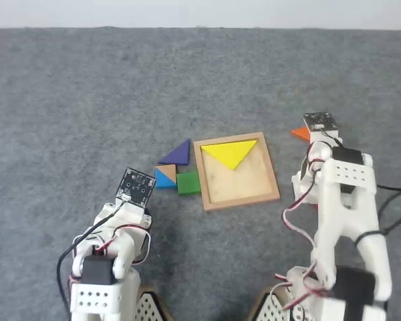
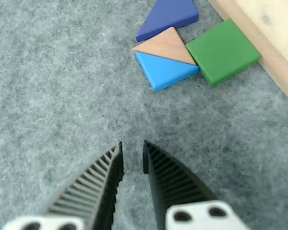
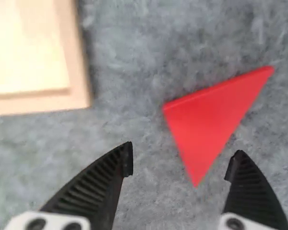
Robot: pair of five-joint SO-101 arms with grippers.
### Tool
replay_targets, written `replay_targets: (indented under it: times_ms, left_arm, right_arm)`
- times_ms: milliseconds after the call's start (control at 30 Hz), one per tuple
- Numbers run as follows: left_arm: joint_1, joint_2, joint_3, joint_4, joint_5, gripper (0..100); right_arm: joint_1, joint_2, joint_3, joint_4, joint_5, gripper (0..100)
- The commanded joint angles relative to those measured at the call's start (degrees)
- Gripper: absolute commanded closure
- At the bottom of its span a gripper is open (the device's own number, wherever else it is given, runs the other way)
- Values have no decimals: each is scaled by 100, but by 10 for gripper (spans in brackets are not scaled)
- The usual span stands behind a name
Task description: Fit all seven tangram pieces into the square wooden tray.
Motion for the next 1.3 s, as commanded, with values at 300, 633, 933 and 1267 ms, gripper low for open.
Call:
replay_targets:
  times_ms: [300,633,933,1267]
  left_arm:
    - [26,-132,-57,35,26,935]
    - [26,-132,-57,35,26,935]
    - [26,-132,-57,35,26,935]
    - [26,-132,-57,35,26,935]
  right_arm:
    - [593,1235,-70,-1235,-413,642]
    - [602,2132,-905,-1473,-501,645]
    - [382,2765,-2101,-1191,-615,645]
    - [338,3011,-2488,-1279,-1037,645]
